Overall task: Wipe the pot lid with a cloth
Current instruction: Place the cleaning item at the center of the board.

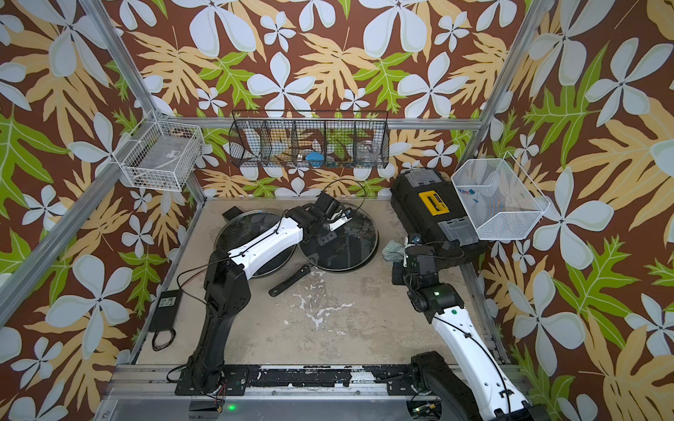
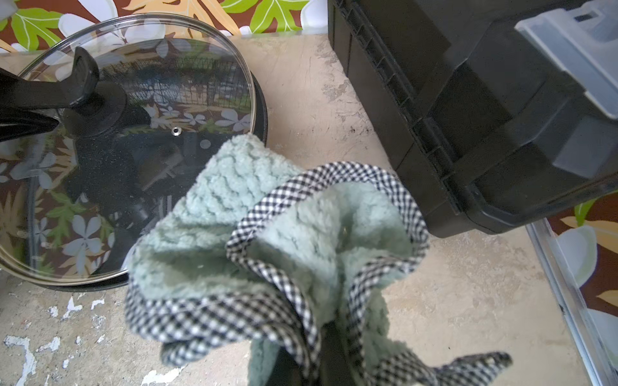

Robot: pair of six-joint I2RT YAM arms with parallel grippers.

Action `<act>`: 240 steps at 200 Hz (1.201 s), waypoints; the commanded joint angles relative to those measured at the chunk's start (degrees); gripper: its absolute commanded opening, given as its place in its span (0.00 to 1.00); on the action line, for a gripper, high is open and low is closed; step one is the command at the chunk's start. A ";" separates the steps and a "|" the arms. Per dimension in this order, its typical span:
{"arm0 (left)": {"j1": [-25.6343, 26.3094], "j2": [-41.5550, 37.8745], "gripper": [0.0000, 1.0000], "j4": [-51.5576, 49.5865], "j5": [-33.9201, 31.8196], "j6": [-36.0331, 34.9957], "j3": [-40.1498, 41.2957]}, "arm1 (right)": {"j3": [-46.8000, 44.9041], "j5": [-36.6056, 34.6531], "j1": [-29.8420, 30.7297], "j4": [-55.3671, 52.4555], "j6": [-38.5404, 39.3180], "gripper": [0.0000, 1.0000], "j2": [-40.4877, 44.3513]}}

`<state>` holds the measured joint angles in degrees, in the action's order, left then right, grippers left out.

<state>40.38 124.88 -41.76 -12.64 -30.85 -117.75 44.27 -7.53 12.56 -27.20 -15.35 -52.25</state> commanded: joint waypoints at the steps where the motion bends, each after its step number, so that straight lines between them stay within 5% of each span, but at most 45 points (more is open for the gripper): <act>1: 0.39 0.34 0.00 3.96 -0.56 -2.71 -0.98 | 0.51 -0.65 0.00 0.09 1.27 0.00 -0.36; 74: 1.23 2.42 0.00 3.53 -0.85 -6.15 -1.34 | 0.60 -1.21 -0.37 0.44 3.23 0.00 -1.18; 107: 1.24 2.18 0.00 2.88 0.02 -6.06 -1.20 | -0.25 -1.31 -1.68 1.47 -1.57 0.00 -3.39; 145: 1.24 1.79 0.00 -0.33 4.19 -5.98 -3.37 | -2.42 3.52 -4.77 5.96 -8.65 0.00 -10.30; 240: 1.12 1.52 0.00 -3.66 6.04 -7.21 -3.46 | -5.72 2.90 -4.95 12.10 -9.52 0.00 -21.82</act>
<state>41.54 127.17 -46.61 -6.79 -37.74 -121.54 38.94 -3.97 7.57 -16.99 -23.97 -73.36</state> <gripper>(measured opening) 0.328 0.082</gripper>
